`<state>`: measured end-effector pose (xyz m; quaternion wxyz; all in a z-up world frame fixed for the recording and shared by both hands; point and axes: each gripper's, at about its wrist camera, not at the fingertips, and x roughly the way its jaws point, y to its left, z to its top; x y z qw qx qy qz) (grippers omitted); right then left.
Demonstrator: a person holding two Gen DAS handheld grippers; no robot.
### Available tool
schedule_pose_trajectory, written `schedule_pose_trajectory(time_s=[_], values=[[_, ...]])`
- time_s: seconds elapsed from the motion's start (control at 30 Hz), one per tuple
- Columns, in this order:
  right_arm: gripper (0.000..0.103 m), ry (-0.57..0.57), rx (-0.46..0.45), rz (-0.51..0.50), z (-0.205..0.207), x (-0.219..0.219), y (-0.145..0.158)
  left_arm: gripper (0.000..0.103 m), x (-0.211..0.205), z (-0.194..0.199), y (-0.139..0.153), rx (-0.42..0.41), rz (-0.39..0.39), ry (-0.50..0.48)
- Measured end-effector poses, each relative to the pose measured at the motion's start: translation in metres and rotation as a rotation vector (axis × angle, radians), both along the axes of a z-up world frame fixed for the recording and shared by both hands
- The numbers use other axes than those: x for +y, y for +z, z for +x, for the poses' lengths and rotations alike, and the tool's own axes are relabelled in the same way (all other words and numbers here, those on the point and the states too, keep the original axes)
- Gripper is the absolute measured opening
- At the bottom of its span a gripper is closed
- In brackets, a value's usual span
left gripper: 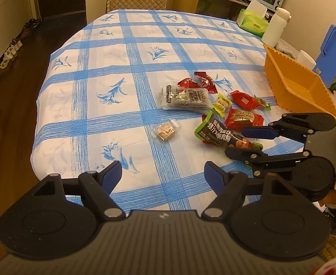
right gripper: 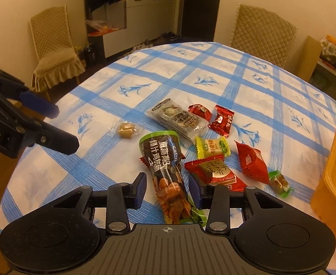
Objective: Organize snacks
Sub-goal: 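Grasp the green-and-black sausage stick pack with the right gripper while the left gripper grasps the clear-wrapped sweet, then carry the sausage pack and clear sweet over the orange tray with both grippers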
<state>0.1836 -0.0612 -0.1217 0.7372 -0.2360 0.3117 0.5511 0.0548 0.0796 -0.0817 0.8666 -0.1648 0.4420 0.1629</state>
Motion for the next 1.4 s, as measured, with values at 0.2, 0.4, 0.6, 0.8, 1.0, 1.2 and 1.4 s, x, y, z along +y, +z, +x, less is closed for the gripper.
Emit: schedule_pose_trajectory(time_s=[0.2, 0.4, 0.6, 0.8, 1.0, 1.2, 1.4], values=[[0.037, 0.043, -0.028, -0.032, 0.0, 0.007, -0.007, 0.076, 0.004, 0.004, -0.004, 0.009, 0.004, 0.005], [0.031, 0.058, -0.055, -0.033, 0.002, 0.007, -0.009, 0.076, 0.007, 0.007, -0.007, 0.013, 0.009, 0.005], [0.03, 0.035, -0.022, 0.022, 0.005, -0.003, 0.0, 0.073, 0.011, 0.012, -0.009, 0.016, 0.011, -0.007], [0.03, -0.08, 0.062, 0.107, 0.018, -0.02, 0.022, 0.066, 0.014, 0.022, -0.013, 0.016, 0.028, -0.037], [0.03, -0.186, 0.105, 0.153, 0.03, -0.039, 0.038, 0.051, 0.015, 0.041, -0.023, 0.02, 0.076, -0.106], [0.03, -0.261, 0.12, 0.174, 0.039, -0.059, 0.044, 0.042, 0.015, 0.06, -0.03, 0.029, 0.132, -0.182], [0.03, -0.321, 0.146, 0.19, 0.047, -0.078, 0.047, 0.037, 0.011, 0.072, -0.036, 0.049, 0.157, -0.233]])
